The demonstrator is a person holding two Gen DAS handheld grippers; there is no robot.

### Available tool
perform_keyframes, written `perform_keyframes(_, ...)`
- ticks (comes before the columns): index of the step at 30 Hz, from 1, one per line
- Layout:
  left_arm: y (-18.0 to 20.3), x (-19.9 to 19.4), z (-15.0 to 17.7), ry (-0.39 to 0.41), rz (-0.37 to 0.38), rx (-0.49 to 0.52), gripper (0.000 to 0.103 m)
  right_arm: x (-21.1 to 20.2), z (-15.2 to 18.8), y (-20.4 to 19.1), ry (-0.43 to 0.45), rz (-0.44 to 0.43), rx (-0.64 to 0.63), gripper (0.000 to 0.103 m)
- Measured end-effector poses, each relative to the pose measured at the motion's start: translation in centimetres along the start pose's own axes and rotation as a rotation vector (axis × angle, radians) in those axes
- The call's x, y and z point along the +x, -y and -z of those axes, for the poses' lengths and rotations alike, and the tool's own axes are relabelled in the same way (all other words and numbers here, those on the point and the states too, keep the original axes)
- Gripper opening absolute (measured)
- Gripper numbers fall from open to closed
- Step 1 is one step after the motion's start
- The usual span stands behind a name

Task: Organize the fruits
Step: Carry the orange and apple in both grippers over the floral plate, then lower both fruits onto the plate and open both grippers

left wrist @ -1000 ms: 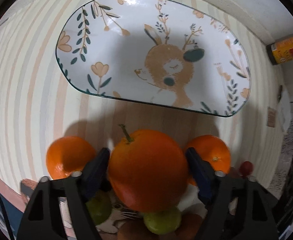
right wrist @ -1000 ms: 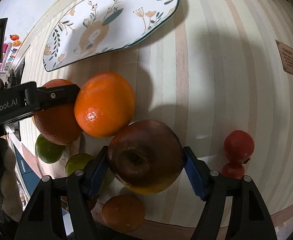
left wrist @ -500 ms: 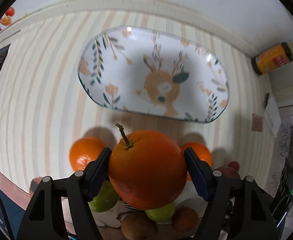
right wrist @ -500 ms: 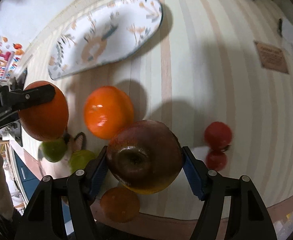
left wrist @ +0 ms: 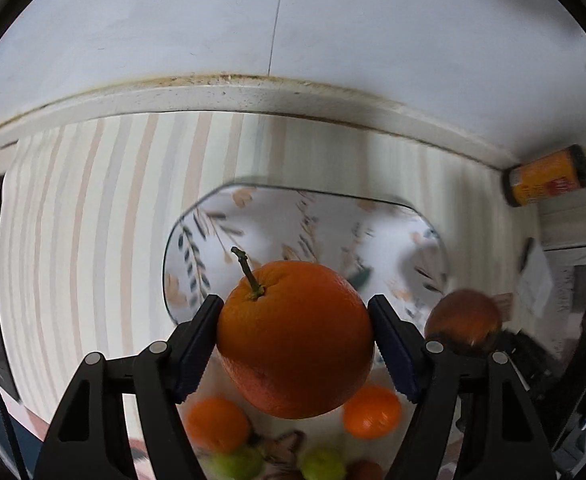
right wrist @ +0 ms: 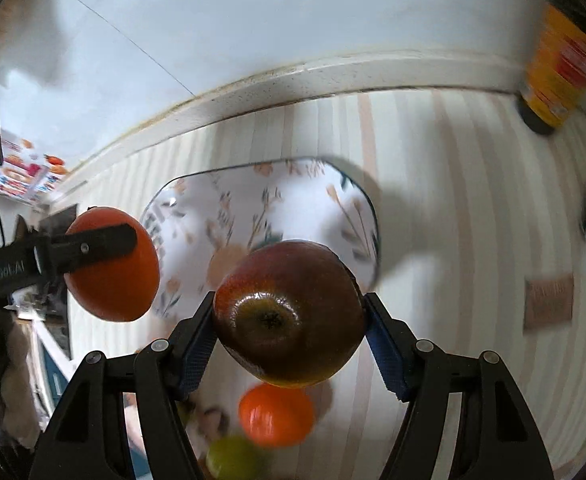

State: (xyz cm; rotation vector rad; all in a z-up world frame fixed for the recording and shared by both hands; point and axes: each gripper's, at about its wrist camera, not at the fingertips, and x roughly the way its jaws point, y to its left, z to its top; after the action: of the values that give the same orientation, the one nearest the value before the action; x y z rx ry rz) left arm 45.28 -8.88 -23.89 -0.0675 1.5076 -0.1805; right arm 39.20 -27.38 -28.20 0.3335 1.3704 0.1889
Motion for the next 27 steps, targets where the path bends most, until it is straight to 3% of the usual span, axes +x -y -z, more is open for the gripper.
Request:
perform_keyframes(5, -0.5, 3.7, -3.5, -0.079, -0.012, 0.023, 0.072, 3.9, -3.2, -1.2, -0.063, 0.017, -0.034, 0.072)
perform_keyframes(11, -0.9, 5.9, -5.2, -0.139, -0.019, 0.031, 0.073, 6.7, -5.5, -1.6, -0.107, 0.065, -0.078, 0.072)
perform_keyframes(23, -1.0, 6.1, -5.4, -0.147, -0.044, 0.009, 0.074, 8.7, -7.1, -1.5, -0.17, 0.091, -0.079, 0.073)
perform_keyframes(25, -0.7, 6.1, -5.8, -0.15, -0.05, 0.005, 0.074, 8.6, -7.3, -1.3, -0.178, 0.083, -0.059, 0.089)
perform_keyframes(27, -0.5, 6.0, -5.9, -0.135, -0.067, 0.001, 0.076, 8.5, -7.5, -1.6, -0.189, 0.081, -0.037, 0.096)
